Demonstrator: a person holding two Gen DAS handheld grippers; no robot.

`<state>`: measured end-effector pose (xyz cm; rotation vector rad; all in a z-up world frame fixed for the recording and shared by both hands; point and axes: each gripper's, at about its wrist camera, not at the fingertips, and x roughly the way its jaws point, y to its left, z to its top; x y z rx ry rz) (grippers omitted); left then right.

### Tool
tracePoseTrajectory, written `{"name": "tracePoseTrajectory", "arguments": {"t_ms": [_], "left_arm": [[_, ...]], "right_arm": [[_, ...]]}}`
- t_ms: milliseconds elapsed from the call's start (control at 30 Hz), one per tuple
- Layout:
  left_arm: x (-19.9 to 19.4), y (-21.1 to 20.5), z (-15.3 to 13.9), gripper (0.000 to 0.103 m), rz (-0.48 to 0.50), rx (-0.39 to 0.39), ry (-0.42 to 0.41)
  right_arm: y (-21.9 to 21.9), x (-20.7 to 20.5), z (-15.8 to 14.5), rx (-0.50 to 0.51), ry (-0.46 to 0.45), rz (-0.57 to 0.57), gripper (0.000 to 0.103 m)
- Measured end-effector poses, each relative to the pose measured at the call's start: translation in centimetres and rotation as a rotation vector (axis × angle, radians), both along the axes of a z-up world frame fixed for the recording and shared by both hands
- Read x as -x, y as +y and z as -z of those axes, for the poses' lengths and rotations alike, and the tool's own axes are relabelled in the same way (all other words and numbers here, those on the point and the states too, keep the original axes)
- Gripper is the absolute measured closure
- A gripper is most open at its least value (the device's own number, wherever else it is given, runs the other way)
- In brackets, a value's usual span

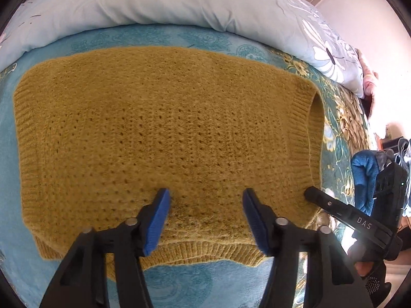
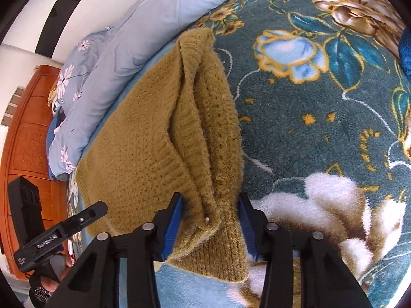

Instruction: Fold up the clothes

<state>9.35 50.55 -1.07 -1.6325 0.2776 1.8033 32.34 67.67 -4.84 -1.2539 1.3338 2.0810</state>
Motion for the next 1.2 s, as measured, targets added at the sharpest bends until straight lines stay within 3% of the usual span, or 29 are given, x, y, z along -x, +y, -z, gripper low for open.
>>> {"name": "tracePoseTrajectory", "arguments": {"t_ms": [33, 100, 133, 333, 667, 767, 867, 933, 1033, 1067, 1100, 1200], "left_arm": [[-0.2, 0.3, 0.3, 0.074, 0.007, 0.015, 0.004], [-0.2, 0.4, 0.9, 0.087, 0.001, 0.031, -0.005], [-0.3, 0.4, 1.1, 0.089, -0.004, 0.036, -0.008], [-1.0, 0.5, 2.4, 0.091, 0.022, 0.062, 0.018], [-0.3, -0.5, 2.7, 0.091, 0.063, 0.000, -0.016], [0.0, -0.6, 2.9, 0.091, 0.075, -0.014, -0.028], [0.0, -0.7, 3.0, 0.091, 0.095, -0.019, -0.032], [-0.3, -0.2, 3.1, 0.091, 0.136, -0.003, -0.019], [-1.3, 1.1, 2.6, 0.091, 0.322, 0.051, 0.058], [-1.0, 1.0, 2.3, 0.091, 0.335, 0.040, 0.043], [-0.2, 0.4, 2.0, 0.091, 0.304, 0.003, 0.008], [3.1, -4.3, 0.5, 0.091, 0.076, -0.128, -0.090]], "right_arm": [[-0.1, -0.2, 0.1, 0.007, 0.007, 0.001, 0.071], [-0.3, -0.4, 0.2, 0.023, 0.024, 0.001, 0.078], [-0.3, -0.4, 0.1, 0.026, 0.030, -0.001, 0.079], [-0.5, -0.1, 0.0, 0.030, 0.037, -0.023, 0.082], [-1.1, -0.1, 1.0, 0.012, 0.010, 0.029, 0.074], [-1.3, 0.0, 0.2, -0.005, 0.000, 0.042, 0.082], [-2.0, 0.7, -1.8, -0.033, 0.020, 0.036, 0.083], [-2.6, 1.1, -3.6, -0.060, 0.038, 0.020, 0.083], [-3.8, 3.0, -5.7, -0.105, 0.038, -0.018, 0.083], [-4.1, 3.6, -6.3, -0.118, 0.037, -0.030, 0.084], [-4.5, 4.2, -6.9, -0.130, 0.035, -0.039, 0.084], [-5.8, 6.4, -9.0, -0.168, 0.041, -0.069, 0.084]]}}
